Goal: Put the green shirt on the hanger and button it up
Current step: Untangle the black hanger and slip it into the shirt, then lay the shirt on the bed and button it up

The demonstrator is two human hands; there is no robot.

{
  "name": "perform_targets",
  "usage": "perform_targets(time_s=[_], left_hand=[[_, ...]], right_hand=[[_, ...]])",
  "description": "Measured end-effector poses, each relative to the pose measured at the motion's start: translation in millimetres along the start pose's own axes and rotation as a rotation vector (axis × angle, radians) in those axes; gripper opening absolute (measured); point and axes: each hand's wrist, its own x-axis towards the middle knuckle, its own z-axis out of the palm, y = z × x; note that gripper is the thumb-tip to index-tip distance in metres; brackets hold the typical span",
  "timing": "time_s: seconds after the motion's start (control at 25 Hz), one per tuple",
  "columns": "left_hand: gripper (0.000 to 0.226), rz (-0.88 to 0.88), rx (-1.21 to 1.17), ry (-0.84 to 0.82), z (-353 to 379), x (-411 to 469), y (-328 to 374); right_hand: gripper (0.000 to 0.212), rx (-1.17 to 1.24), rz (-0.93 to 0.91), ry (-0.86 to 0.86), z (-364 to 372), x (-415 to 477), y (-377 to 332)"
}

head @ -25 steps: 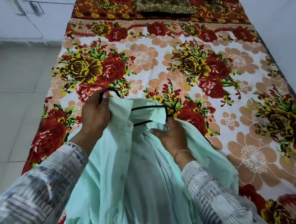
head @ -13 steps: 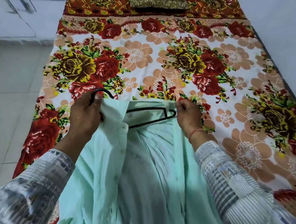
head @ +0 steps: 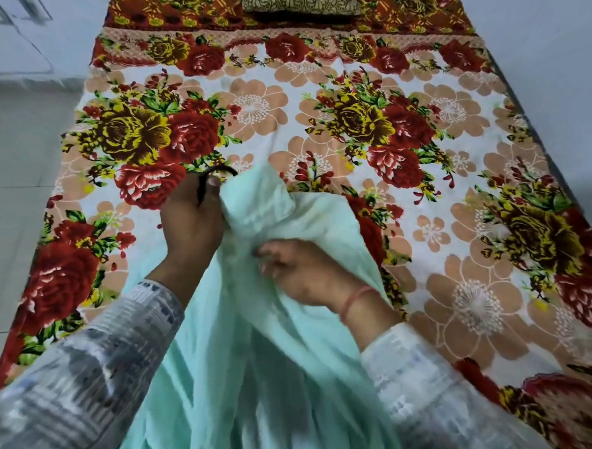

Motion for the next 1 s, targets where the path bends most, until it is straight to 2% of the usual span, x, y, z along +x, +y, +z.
perform_targets(time_s=[0.04,0.08,0.2,0.24,0.32,0.4,0.48,0.56,0.64,0.76,0.8,0.88,0.92,1.0], left_hand=[[0.024,0.006,0.032,-0.013,11.7,4.3,-0.2],[0.021,-0.019,0.036,-0.059,22.0,8.0,-1.4],[0.069,-0.156,-0.039,-0.252,39.4,5.7,-13.1],[0.076,-0.131,-0.013,-0.277,41.1,-3.8,-17.8],[0.077,-0.020,0.080,-0.269,37.5,-31.8,-27.3],[0.072,0.066,0.149,-0.224,28.7,-68.9,-32.4],[0.069,0.042,0.141,-0.206,22.0,-109.9,-26.9],[0.065,-0.151,0.096,-0.243,20.9,-145.5,-19.7],[0.068,-0.361,0.112,-0.300,21.2,-176.8,-17.3],[0.076,-0.569,0.202,-0.355,15.8,-215.1,-19.0],[0.075,-0.617,0.212,-0.378,13.4,-226.5,-20.1],[0.062,-0.695,0.155,-0.461,10.4,-241.4,-18.7],[0.055,-0.728,0.078,-0.522,11.5,-246.5,-16.7],[0.036,-0.781,-0.113,-0.612,18.7,-254.2,-9.0]], right_hand=[[0.027,-0.189,-0.018,-0.011,14.5,-2.9,8.5],[0.031,-0.261,-0.005,0.073,19.9,-6.9,18.5],[0.033,-0.325,0.057,0.457,-5.8,-18.2,54.9],[0.029,-0.356,0.121,0.520,-18.5,-23.6,67.0],[0.019,-0.405,0.265,0.590,-39.6,-42.6,85.1],[0.024,-0.525,0.416,0.654,-55.6,-64.9,107.4],[0.037,-0.518,0.608,0.562,-68.4,-82.9,127.6],[0.039,-0.385,0.721,0.372,-75.4,-96.8,137.7],[0.030,-0.206,0.714,0.220,-78.8,-115.0,137.2],[0.019,0.228,0.663,0.020,-90.1,-143.0,125.4],[0.023,0.371,0.649,0.054,-101.7,-146.2,124.8],[0.030,0.503,0.631,0.332,-135.3,-142.3,138.1],[0.032,0.387,0.616,0.496,-156.4,-136.6,147.7],[0.035,-0.203,0.570,0.686,-194.5,-126.3,164.0]])
